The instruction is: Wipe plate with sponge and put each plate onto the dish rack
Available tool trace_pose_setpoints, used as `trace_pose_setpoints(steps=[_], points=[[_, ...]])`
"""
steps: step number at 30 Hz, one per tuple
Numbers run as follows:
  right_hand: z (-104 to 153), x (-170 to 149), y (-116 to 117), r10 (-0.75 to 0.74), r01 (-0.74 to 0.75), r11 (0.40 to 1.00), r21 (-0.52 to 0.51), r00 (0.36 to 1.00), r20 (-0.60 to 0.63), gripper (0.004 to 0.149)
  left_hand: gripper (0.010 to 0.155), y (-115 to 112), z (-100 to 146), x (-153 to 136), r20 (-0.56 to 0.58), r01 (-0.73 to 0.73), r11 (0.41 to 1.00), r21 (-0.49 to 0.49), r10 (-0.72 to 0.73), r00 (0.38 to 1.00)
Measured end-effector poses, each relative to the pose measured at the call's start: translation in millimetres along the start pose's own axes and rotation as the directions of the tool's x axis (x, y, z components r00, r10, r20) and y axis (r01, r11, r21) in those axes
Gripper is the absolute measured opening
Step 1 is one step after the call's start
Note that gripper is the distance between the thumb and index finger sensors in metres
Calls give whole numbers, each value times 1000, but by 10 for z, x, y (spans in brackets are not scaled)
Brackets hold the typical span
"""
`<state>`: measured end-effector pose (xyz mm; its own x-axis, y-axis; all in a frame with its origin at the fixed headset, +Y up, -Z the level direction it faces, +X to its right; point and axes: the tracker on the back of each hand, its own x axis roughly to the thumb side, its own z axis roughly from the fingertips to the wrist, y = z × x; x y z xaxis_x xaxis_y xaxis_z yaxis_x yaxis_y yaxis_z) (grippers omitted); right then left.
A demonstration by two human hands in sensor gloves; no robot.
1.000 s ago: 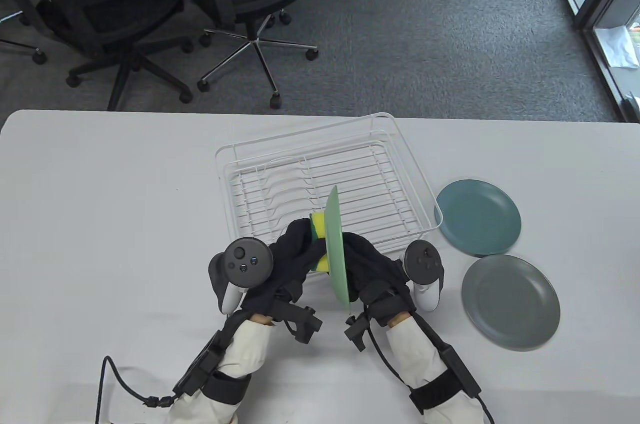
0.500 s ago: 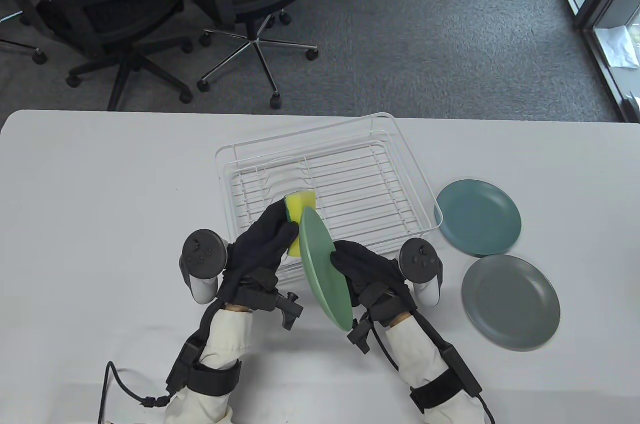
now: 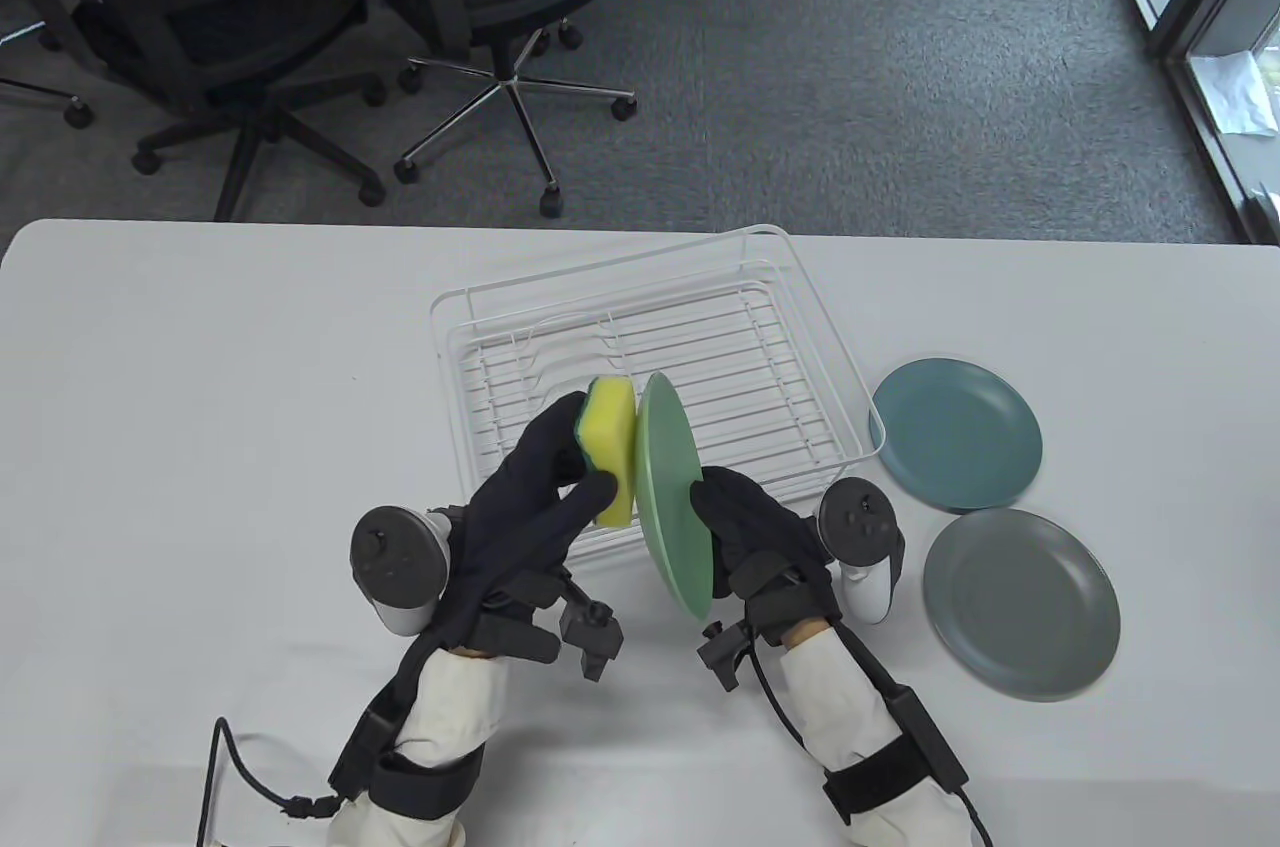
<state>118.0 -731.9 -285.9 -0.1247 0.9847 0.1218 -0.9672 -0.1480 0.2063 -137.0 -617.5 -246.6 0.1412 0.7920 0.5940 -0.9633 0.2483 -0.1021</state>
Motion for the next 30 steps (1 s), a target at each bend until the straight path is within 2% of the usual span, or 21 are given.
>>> trace_pose_setpoints(steps=[6, 12, 16, 21, 25, 28, 30], points=[[32, -33, 8, -137, 136, 990, -35, 990, -35, 42, 75, -279, 20, 108, 25, 61, 984, -167, -57, 998], [69, -4, 38, -270, 266, 962, -58, 961, -61, 42, 75, -536, 70, 202, 70, 327, 909, -259, -320, 945], [58, 22, 41, -355, 356, 935, -1, 933, -55, 42, 76, -633, 80, 148, 68, 434, 853, -292, -434, 898], [35, 44, 51, -281, 282, 959, 20, 959, -31, 42, 75, -625, 77, 74, 40, 485, 841, -238, -491, 870], [14, 51, 118, -281, 283, 954, 99, 959, -32, 42, 75, -541, 66, -23, -41, 463, 869, -175, -476, 879], [4, 80, 178, -250, 250, 954, 168, 968, -22, 42, 74, -430, 47, -90, -56, 517, 847, -123, -526, 849], [-3, 85, 203, -245, 244, 951, 188, 969, -18, 42, 75, -359, 38, -133, -102, 473, 876, -100, -481, 871]])
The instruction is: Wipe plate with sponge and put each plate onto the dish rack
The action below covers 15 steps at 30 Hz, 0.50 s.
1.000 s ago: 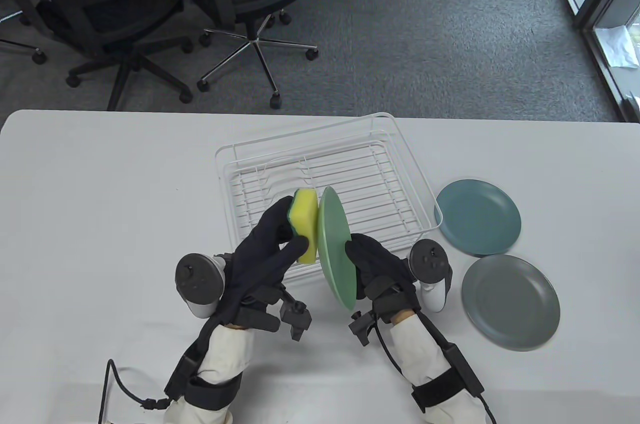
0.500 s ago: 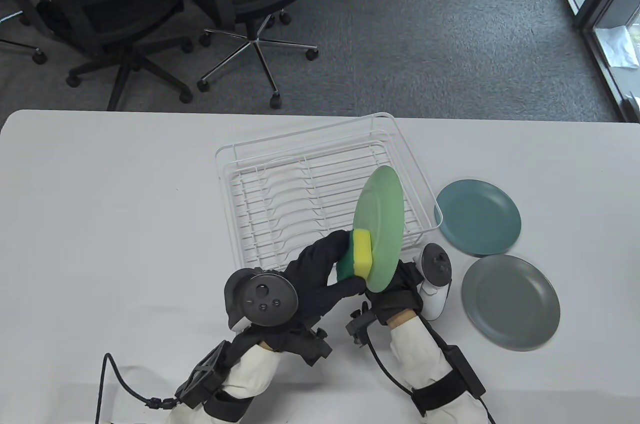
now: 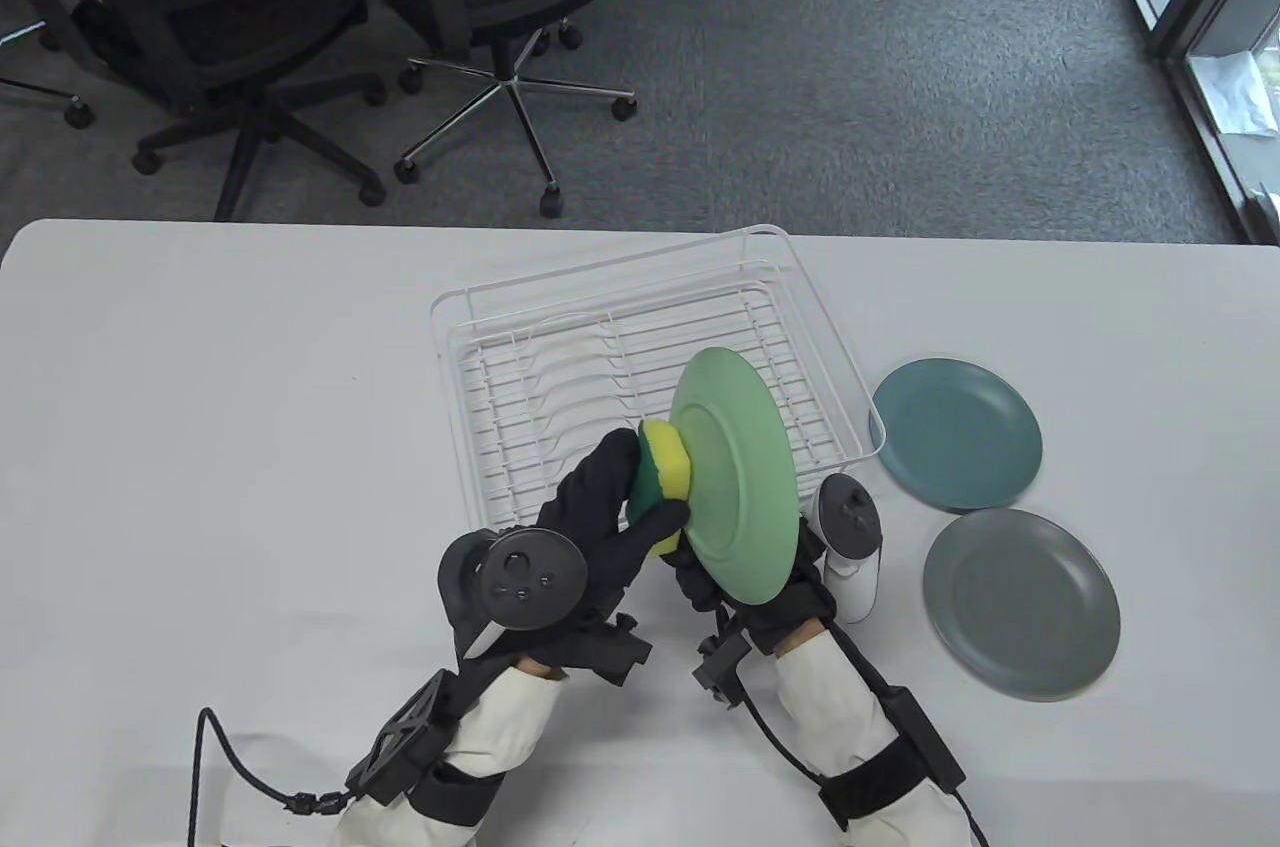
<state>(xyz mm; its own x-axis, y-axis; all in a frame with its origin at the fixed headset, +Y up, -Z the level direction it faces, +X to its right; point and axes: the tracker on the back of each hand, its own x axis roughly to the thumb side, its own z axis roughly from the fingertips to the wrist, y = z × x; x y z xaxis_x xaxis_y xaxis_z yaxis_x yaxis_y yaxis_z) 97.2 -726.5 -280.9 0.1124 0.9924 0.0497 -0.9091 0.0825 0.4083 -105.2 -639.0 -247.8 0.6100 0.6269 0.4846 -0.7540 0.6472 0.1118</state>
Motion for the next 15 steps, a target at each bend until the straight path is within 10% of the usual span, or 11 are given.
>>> trace_pose_setpoints(steps=[15], points=[[-53, -35, -92, 316, -324, 945, -38, 939, -139, 42, 77, 482, 26, -74, 57, -326, 938, 114, 321, 945]])
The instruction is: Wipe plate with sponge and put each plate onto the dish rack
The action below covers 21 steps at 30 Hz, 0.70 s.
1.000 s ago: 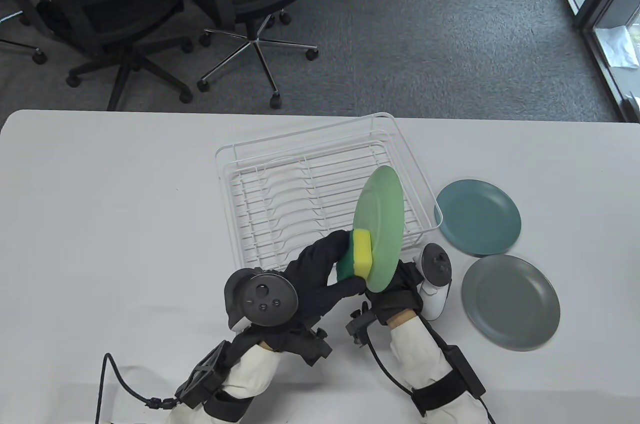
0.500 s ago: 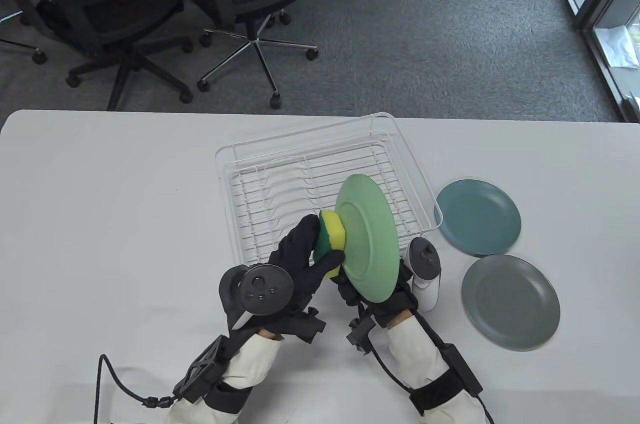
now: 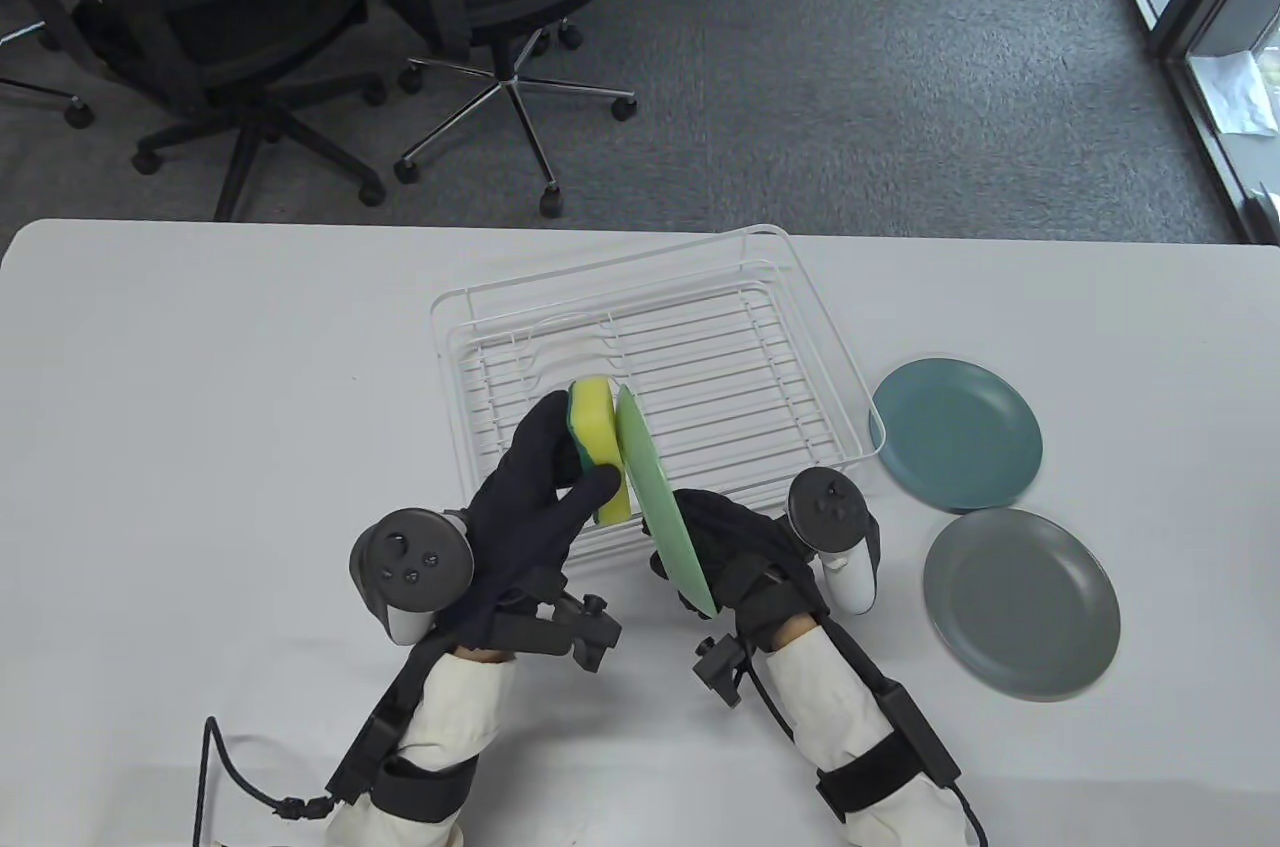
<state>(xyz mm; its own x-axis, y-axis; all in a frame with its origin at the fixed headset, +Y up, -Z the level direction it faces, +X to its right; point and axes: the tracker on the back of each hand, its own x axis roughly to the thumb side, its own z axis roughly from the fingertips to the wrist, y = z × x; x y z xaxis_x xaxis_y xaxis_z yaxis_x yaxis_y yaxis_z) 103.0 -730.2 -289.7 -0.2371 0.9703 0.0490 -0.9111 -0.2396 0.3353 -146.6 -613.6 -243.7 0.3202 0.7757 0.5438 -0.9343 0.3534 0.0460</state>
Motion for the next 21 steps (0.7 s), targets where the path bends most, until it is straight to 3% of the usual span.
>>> trace_pose_setpoints(steps=[3, 7, 10, 13, 15, 16, 20, 21], points=[[-59, -62, -139, 0, -2, 998, -57, 999, -42, 43, 77, 80, 25, 92, 17, -31, 999, 19, 31, 999], [-104, -35, -325, 42, -56, 975, -214, 997, -70, 42, 77, 207, 34, 144, 37, 51, 995, 84, -55, 998], [-185, 185, -473, 93, -91, 954, -287, 996, -8, 42, 77, 333, 36, 94, 11, 20, 991, 135, -21, 1000], [-260, 552, -533, 279, -261, 900, -350, 960, 1, 44, 77, 454, 37, -18, -35, 29, 982, 186, -23, 999], [-315, 793, -521, 497, -461, 780, -422, 867, -29, 44, 77, 508, 43, -64, -56, 46, 978, 203, -35, 998], [-350, 919, -501, 611, -555, 685, -471, 791, -45, 42, 77, 524, 47, -75, -60, 43, 977, 209, -31, 998], [-473, 1161, -360, 811, -700, 458, -549, 582, -66, 40, 78, 522, 52, -78, -62, 30, 978, 206, -18, 998], [-509, 1196, -291, 856, -734, 376, -565, 508, -90, 39, 77, 510, 52, -82, -61, 30, 979, 201, -19, 998]])
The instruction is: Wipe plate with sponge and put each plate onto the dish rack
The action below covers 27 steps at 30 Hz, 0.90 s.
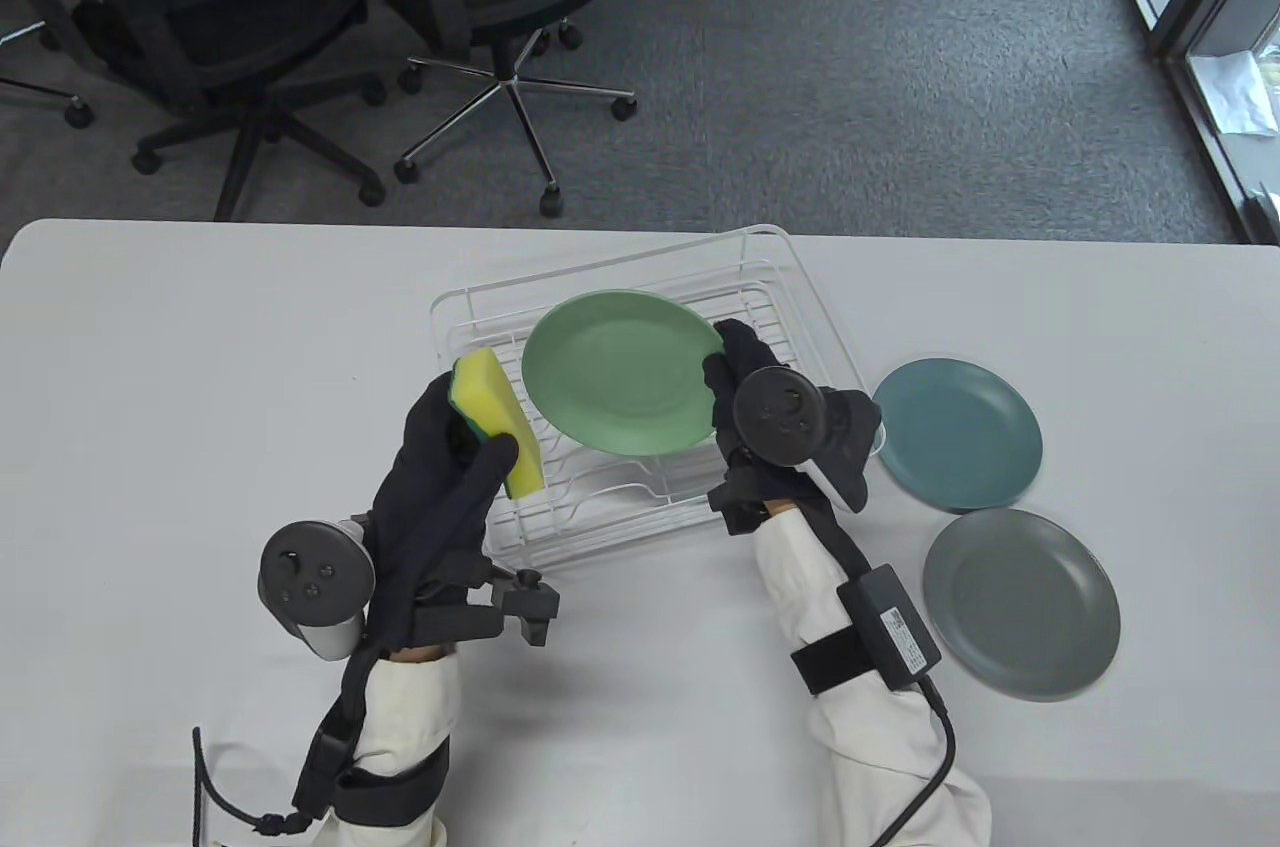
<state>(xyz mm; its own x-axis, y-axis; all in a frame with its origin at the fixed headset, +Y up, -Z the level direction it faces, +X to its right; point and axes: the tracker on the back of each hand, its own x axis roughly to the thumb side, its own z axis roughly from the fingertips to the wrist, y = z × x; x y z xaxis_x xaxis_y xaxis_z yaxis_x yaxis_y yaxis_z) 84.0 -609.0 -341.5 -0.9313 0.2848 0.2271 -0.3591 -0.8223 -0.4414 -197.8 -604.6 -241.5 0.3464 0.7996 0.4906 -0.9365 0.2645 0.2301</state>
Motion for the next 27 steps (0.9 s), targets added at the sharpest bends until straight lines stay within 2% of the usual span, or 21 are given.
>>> trace_pose_setpoints(steps=[3, 12, 17, 20, 27], points=[[-63, 163, 100, 119, -118, 993, -30, 991, 55, 39, 77, -41, 6, -3, -3, 4, 1000, -16, -4, 1000], [-158, 302, 399, 243, -243, 970, -15, 963, 117, 38, 78, -116, 5, -2, -3, -7, 999, -50, 7, 1000], [-163, 315, 573, 240, -248, 968, 42, 962, 133, 38, 78, -170, -6, -50, -19, -24, 997, -71, 22, 1000], [-194, 357, 662, 205, -220, 967, 128, 972, 118, 39, 78, -223, -8, -73, -27, -19, 996, -91, 16, 999], [-186, 470, 809, 174, -202, 952, 229, 975, 138, 41, 78, -293, -14, -104, -38, -27, 992, -123, 22, 999]])
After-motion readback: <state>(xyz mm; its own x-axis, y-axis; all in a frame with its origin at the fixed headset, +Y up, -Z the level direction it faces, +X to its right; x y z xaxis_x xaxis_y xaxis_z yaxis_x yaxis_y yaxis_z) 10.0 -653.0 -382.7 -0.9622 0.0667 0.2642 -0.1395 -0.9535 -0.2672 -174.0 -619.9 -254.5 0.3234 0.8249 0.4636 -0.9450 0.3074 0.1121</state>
